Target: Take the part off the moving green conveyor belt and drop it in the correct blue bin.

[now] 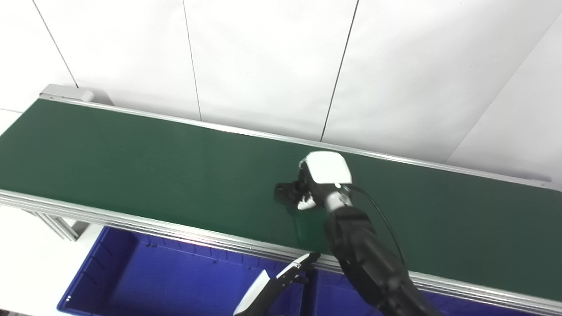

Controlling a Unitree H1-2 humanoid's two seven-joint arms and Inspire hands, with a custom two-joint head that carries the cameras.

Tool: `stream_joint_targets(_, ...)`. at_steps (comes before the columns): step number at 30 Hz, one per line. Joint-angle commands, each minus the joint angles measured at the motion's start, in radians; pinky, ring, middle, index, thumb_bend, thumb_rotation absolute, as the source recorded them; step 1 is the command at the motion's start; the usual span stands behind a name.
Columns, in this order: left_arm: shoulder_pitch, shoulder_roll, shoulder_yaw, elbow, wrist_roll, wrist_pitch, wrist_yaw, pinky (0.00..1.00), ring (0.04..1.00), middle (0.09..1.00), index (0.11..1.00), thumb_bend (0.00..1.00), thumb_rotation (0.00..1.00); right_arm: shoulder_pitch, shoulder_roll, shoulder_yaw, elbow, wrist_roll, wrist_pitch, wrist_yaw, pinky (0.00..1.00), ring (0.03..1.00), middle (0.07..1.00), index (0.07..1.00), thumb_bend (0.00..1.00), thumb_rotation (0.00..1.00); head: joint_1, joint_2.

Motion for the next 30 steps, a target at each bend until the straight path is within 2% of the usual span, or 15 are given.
stream_joint_targets(1,0.020,-0.042,-0.030,-0.033,-0.013,-0.001,-0.009,0.81,0.902,0.933,0.918,0.80,0.81,0.081,-0.026,0.010,-0.003,0.038,-0.045,0.038,0.15,0.220,0.392,0.503,0.52,0.00,-0.008,-0.001)
stream_joint_targets(9,0.024,-0.027,-0.021,-0.054,-0.023,0.010,-0.023,0.84,0.913,0.932,0.924,0.79,0.83,0.139,-0.115,-0.060,-0.148,0.086,-0.107,-0.045,0.13,0.182,0.396,0.487,0.52,0.00,-0.031,0.002)
stream_joint_targets(10,0.024,-0.025,-0.019,-0.055,-0.025,0.010,-0.025,0.84,0.916,0.934,0.925,0.78,0.83,0.146,-0.127,-0.069,-0.166,0.090,-0.112,-0.047,0.16,0.225,0.400,0.505,0.52,0.00,-0.034,0.002)
stream_joint_targets(13,0.025,-0.021,-0.015,-0.053,-0.028,0.007,-0.027,0.85,0.917,0.933,0.925,0.78,0.84,0.159,-0.146,-0.089,-0.207,0.095,-0.109,-0.032,0.21,0.278,0.470,0.488,0.52,0.00,-0.042,0.002)
stream_joint_targets(16,0.027,-0.015,-0.012,-0.056,-0.026,0.007,-0.030,0.85,0.918,0.933,0.925,0.79,0.84,0.170,-0.154,-0.103,-0.239,0.096,-0.096,-0.014,0.20,0.267,0.472,0.487,0.52,0.00,-0.053,0.005)
stream_joint_targets(18,0.029,-0.014,-0.011,-0.061,-0.025,0.011,-0.032,0.84,0.915,0.930,0.924,0.79,0.85,0.179,-0.159,-0.114,-0.270,0.095,-0.083,0.009,0.22,0.293,0.475,0.488,0.52,0.00,-0.058,0.007)
stream_joint_targets(21,0.030,-0.012,-0.007,-0.058,-0.033,0.003,-0.034,0.85,0.920,0.933,0.921,0.79,0.85,0.195,-0.165,-0.128,-0.313,0.086,-0.082,0.027,0.24,0.323,0.421,0.530,0.52,0.00,-0.069,0.009)
stream_joint_targets(25,0.030,-0.009,-0.003,-0.056,-0.033,-0.008,-0.032,0.85,0.917,0.931,0.920,0.77,0.86,0.216,-0.170,-0.144,-0.349,0.080,-0.098,0.032,0.24,0.317,0.413,0.531,0.52,0.00,-0.085,0.014)
stream_joint_targets(27,0.031,-0.005,-0.002,-0.061,-0.036,-0.005,-0.035,0.86,0.923,0.937,0.927,0.76,0.86,0.230,-0.180,-0.151,-0.370,0.077,-0.122,0.017,0.21,0.284,0.460,0.495,0.52,0.00,-0.094,0.017)
stream_joint_targets(30,0.031,-0.001,0.000,-0.069,-0.035,0.003,-0.037,0.86,0.925,0.939,0.930,0.76,0.86,0.248,-0.192,-0.161,-0.400,0.076,-0.138,0.011,0.18,0.249,0.471,0.485,0.53,0.00,-0.102,0.020)
